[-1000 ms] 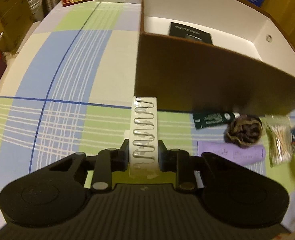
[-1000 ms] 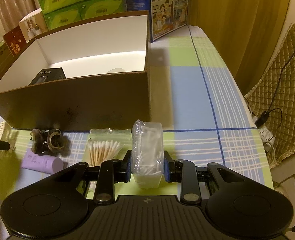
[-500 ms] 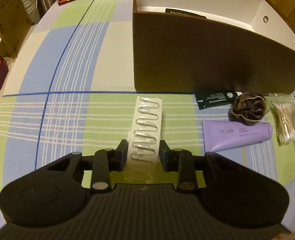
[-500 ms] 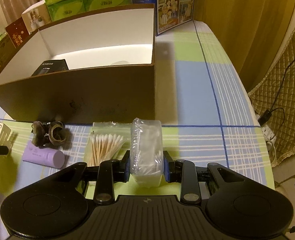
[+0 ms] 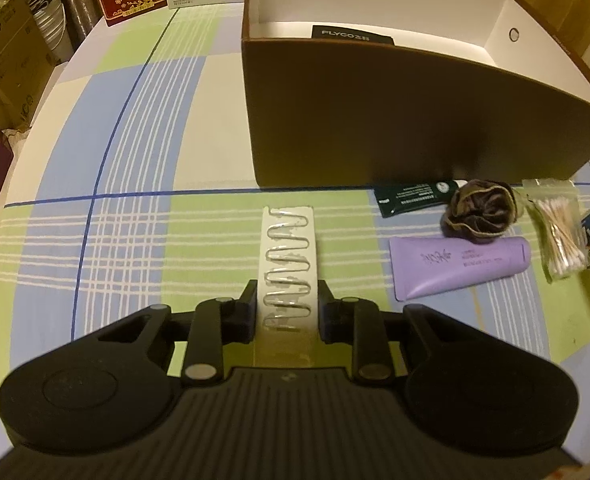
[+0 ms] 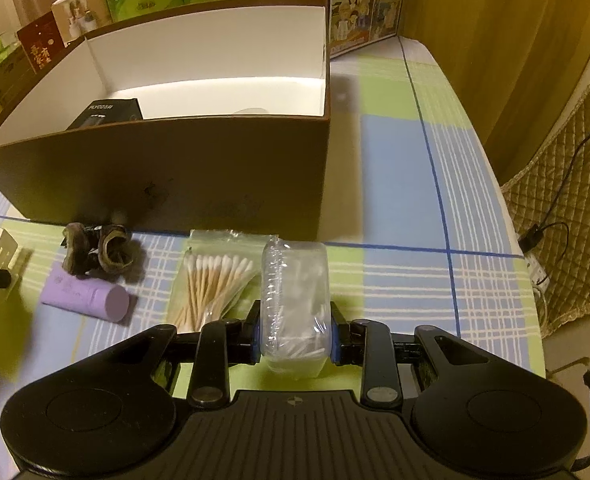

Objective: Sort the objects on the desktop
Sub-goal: 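Carry the clear plastic box and white rack over the open box with both tools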

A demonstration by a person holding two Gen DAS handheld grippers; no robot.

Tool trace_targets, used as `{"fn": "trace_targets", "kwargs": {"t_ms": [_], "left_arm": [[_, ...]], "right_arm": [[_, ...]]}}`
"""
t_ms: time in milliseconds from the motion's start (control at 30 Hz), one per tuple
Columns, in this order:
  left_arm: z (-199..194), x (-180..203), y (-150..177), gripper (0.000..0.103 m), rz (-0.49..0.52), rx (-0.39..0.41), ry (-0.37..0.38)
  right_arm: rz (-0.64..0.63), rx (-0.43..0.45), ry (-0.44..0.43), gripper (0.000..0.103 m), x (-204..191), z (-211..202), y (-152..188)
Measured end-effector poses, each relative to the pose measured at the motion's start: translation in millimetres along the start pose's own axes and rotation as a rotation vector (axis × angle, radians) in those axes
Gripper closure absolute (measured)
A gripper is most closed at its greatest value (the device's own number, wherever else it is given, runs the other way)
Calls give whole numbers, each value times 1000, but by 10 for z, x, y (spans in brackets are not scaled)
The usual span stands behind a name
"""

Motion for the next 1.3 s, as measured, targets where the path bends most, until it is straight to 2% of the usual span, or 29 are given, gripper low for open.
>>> {"fn": "trace_targets", "kwargs": {"t_ms": [333, 500, 700, 967, 1300], "left_arm": [[-369, 55, 145, 80, -13, 49, 33], [-635, 112, 175, 80, -10, 92, 70], [-898, 181, 89, 80, -4, 137, 80], [-1142, 333, -242, 80, 19, 211, 107], [-1107, 591, -1010, 80, 73, 247, 129]], "right_arm": [[2, 40, -33, 76, -26, -279, 85], [-4, 79, -88, 76, -57, -542, 119], [-52, 138, -168, 76, -185, -908, 60], [-129, 223, -268, 76, -439, -1205, -247], [-181, 292, -245, 76, -607, -1115, -929]]}}
Point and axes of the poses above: each gripper's, at about its wrist camera, not at the fingertips, and z roughly the way its jaws point, x to its right, y to its underside, the point moved 1 cm from there along z, roughly the way its jaws point, and after that the axes turned 7 degrees about -x, right-handed, at the moved point
